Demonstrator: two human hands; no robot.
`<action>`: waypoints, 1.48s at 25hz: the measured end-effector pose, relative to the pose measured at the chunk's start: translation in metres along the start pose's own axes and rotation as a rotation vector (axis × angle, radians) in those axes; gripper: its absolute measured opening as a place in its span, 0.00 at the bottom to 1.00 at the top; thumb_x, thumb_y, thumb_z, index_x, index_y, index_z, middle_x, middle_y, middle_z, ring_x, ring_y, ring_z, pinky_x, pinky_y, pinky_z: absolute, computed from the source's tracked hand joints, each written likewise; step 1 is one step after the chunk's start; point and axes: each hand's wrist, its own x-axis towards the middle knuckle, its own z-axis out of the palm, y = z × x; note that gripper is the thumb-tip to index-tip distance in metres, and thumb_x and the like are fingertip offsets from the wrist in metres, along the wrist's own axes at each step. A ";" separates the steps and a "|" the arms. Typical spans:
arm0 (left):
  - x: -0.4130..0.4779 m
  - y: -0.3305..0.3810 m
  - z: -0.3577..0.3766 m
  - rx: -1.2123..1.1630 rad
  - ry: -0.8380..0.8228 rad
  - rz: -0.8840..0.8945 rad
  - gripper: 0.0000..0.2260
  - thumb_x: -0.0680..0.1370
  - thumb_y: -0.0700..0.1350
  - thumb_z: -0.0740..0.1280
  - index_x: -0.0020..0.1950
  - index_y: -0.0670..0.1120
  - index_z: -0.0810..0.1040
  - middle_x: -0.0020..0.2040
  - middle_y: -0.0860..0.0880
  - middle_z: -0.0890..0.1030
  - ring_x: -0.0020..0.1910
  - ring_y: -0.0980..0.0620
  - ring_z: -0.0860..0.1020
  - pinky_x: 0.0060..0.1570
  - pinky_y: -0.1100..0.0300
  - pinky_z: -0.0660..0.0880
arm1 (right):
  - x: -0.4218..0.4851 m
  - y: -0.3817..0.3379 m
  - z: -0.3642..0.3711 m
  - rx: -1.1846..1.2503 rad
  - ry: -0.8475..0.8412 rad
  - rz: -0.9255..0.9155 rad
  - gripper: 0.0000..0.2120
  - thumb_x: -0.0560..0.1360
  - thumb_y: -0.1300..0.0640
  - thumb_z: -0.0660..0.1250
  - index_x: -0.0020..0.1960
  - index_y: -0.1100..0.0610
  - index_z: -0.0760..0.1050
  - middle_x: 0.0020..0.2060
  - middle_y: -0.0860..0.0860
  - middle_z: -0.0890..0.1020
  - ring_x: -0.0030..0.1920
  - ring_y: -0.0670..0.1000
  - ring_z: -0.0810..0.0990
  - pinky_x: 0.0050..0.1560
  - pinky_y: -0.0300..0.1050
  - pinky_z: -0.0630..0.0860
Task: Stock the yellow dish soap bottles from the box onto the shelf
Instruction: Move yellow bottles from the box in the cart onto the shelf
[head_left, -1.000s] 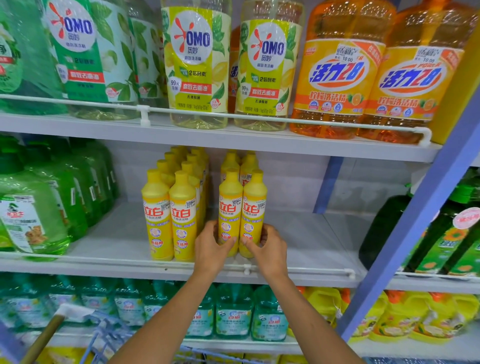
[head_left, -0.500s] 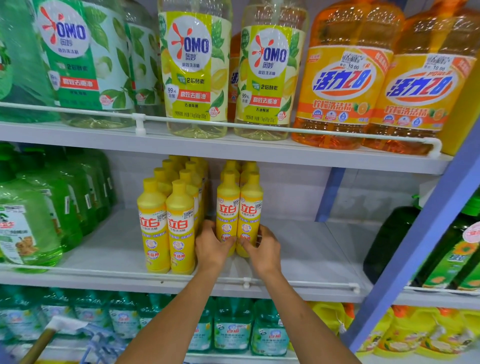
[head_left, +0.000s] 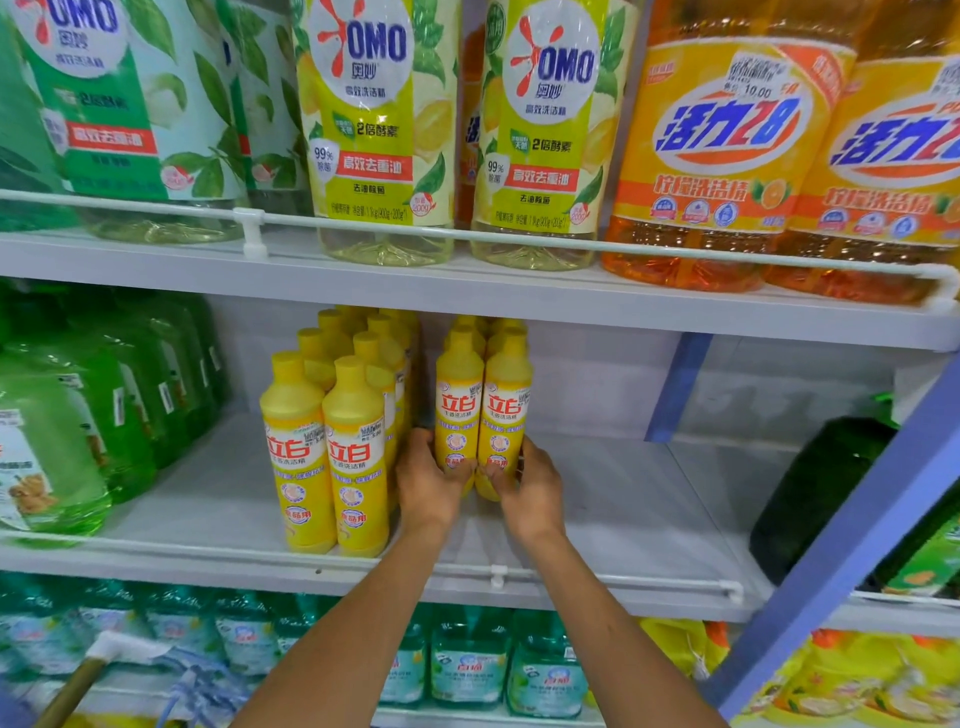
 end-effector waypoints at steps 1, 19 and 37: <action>0.001 0.000 0.001 -0.013 -0.002 -0.004 0.23 0.68 0.46 0.81 0.56 0.44 0.74 0.55 0.44 0.84 0.52 0.45 0.82 0.54 0.52 0.79 | 0.002 0.000 -0.001 -0.002 -0.006 -0.005 0.21 0.75 0.47 0.72 0.65 0.51 0.75 0.55 0.52 0.81 0.54 0.54 0.81 0.55 0.51 0.80; 0.011 -0.008 0.008 -0.023 -0.005 0.004 0.22 0.67 0.48 0.81 0.53 0.46 0.74 0.51 0.44 0.84 0.47 0.45 0.82 0.49 0.47 0.82 | 0.007 0.002 -0.002 0.031 -0.061 0.024 0.24 0.75 0.44 0.73 0.67 0.50 0.73 0.58 0.52 0.80 0.57 0.54 0.80 0.60 0.55 0.80; -0.055 0.013 -0.065 0.809 -0.654 0.475 0.28 0.79 0.61 0.63 0.72 0.46 0.68 0.69 0.40 0.73 0.68 0.40 0.72 0.64 0.46 0.73 | -0.067 -0.045 -0.077 -0.693 -0.341 -0.076 0.31 0.79 0.42 0.65 0.75 0.60 0.65 0.70 0.60 0.72 0.71 0.61 0.70 0.69 0.55 0.70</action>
